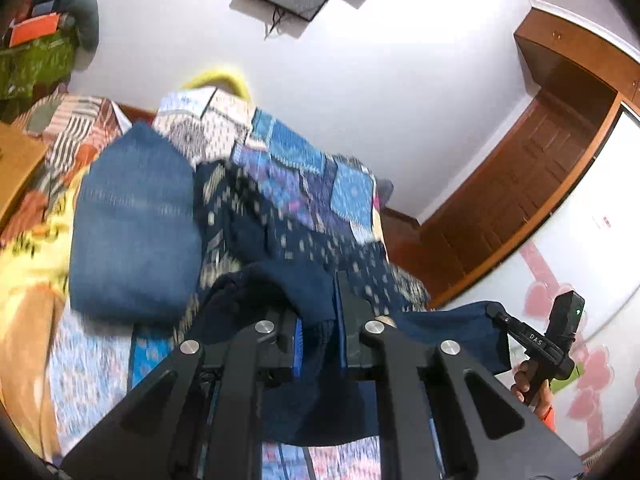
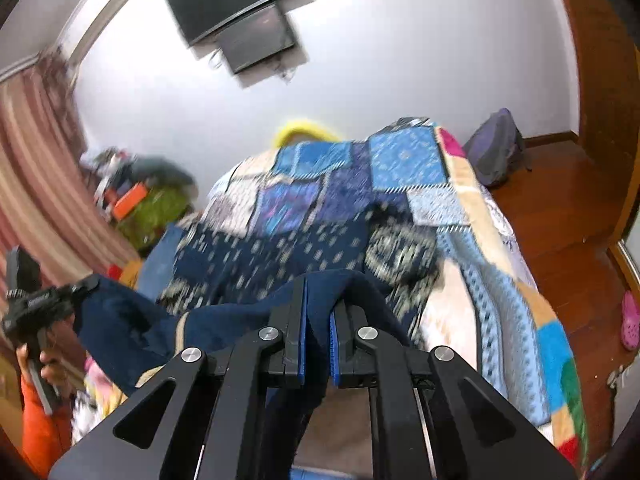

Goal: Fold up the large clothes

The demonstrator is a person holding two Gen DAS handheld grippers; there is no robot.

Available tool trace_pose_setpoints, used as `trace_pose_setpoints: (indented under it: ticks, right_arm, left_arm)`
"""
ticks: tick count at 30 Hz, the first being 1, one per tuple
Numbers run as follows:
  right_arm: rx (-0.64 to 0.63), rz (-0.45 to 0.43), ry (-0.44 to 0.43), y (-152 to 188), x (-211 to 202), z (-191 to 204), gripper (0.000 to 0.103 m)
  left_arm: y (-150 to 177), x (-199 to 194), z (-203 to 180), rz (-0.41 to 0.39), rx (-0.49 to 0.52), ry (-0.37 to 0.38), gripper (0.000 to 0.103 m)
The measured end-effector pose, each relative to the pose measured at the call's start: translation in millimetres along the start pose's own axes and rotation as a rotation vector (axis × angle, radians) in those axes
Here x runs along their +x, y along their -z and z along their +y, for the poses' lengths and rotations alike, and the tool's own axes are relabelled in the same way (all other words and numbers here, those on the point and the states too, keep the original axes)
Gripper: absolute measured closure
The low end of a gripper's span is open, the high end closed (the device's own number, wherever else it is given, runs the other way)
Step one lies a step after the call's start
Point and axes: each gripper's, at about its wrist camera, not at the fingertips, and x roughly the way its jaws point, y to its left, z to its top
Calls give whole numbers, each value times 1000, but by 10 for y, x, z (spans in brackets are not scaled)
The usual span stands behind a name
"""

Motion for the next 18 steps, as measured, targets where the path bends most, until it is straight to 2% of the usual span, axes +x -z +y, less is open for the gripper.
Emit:
trace_pose_setpoints:
  ticks: [5, 10, 15, 18]
  right_arm:
    - [55, -25, 31, -338, 348, -199, 95]
    - [92, 5, 59, -451, 710, -408, 95]
    - [126, 90, 75, -428, 1142, -667, 95]
    - [137, 146, 82, -365, 1369, -786, 95]
  left_arm:
    - [-418, 353, 44, -27, 15, -47, 91]
    - [-689, 872, 235, 0, 48, -137, 91]
    - [-727, 1279, 639, 57, -13, -179, 91]
    - [-652, 1553, 814, 119, -25, -222, 91]
